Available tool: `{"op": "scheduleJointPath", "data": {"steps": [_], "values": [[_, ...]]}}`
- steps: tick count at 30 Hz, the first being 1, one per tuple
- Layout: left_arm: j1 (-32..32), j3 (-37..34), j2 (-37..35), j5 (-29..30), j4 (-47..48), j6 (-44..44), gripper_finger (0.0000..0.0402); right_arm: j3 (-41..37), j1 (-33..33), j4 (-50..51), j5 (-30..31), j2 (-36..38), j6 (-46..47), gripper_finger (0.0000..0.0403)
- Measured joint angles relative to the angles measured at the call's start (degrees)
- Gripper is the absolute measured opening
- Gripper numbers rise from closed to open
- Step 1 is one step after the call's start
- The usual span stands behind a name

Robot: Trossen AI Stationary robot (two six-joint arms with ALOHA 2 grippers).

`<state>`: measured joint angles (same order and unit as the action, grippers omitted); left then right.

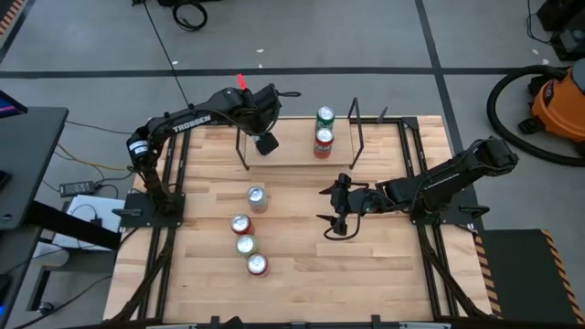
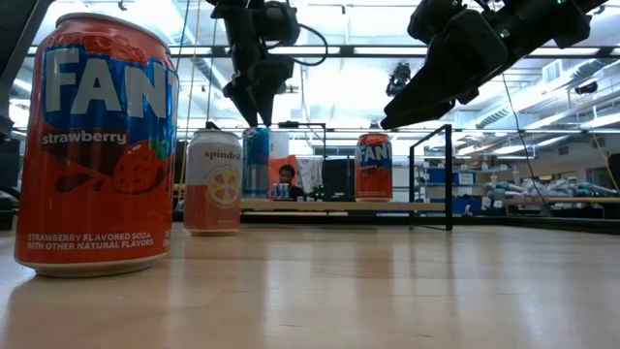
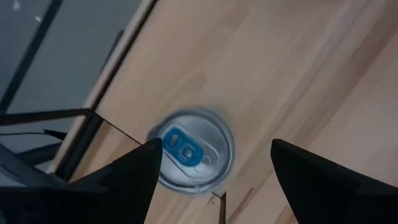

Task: Place canned beverage on shelf
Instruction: Put the blue soda can on the shelf

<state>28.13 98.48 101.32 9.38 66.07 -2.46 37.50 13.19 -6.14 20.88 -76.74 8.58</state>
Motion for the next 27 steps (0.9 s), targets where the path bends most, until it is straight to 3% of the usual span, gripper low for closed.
{"op": "scheduleJointPath", "data": {"steps": [7,14,18,27], "values": [[0.6,0.3,0.0,2.6,0.2,-1.2,0.0312,0.0,0.0,-0.1,0.0,0.0,0.2,0.0362],[-2.3,0.3,0.0,12.5,0.3,5.9,0.0312,0.0,0.0,-0.3,0.0,0.0,0.2,0.0362],[-4.3,0.3,0.0,13.5,-0.7,17.9,0.0312,0.0,0.0,-0.3,0.0,0.0,0.4,0.0362],[-7.9,0.3,0.0,13.7,-4.6,19.6,0.0312,0.0,0.0,-0.2,0.0,0.0,-0.3,0.0362]]}}
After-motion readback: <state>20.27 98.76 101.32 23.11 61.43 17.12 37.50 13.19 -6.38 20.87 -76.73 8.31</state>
